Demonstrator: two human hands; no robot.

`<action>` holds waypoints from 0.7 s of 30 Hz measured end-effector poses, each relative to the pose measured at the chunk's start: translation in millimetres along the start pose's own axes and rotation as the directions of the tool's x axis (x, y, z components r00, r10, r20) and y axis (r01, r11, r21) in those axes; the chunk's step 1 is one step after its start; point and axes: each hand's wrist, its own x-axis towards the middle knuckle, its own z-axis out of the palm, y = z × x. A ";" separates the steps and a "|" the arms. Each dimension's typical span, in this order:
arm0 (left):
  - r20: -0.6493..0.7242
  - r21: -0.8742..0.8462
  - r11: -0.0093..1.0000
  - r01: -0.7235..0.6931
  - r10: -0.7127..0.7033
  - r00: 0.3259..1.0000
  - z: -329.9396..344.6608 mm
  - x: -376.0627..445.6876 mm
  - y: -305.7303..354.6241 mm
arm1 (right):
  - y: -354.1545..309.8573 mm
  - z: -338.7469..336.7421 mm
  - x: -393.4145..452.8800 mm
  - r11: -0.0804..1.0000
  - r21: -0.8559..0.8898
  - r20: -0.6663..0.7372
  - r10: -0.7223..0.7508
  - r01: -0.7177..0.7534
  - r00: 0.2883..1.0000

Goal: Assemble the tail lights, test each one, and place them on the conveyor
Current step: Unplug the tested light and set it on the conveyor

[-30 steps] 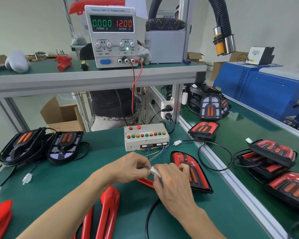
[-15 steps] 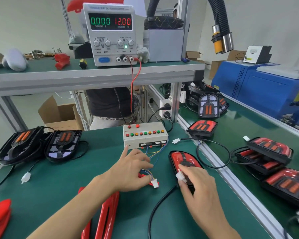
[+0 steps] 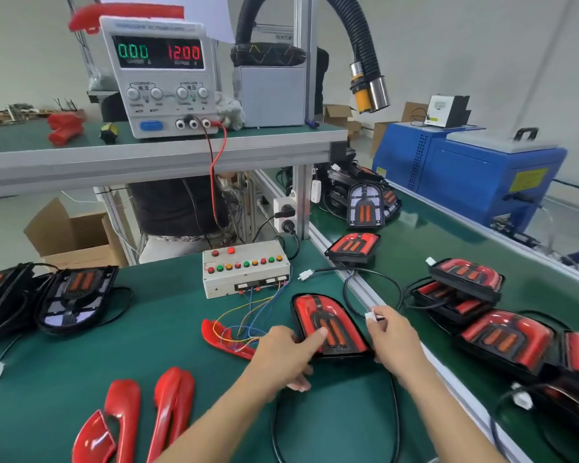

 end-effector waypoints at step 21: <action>0.351 0.042 0.927 -0.374 0.337 0.874 -29.5 -42.9 -1.5 | -36.5 -46.0 -5.7 0.549 0.670 0.594 0.007 -0.500 0.804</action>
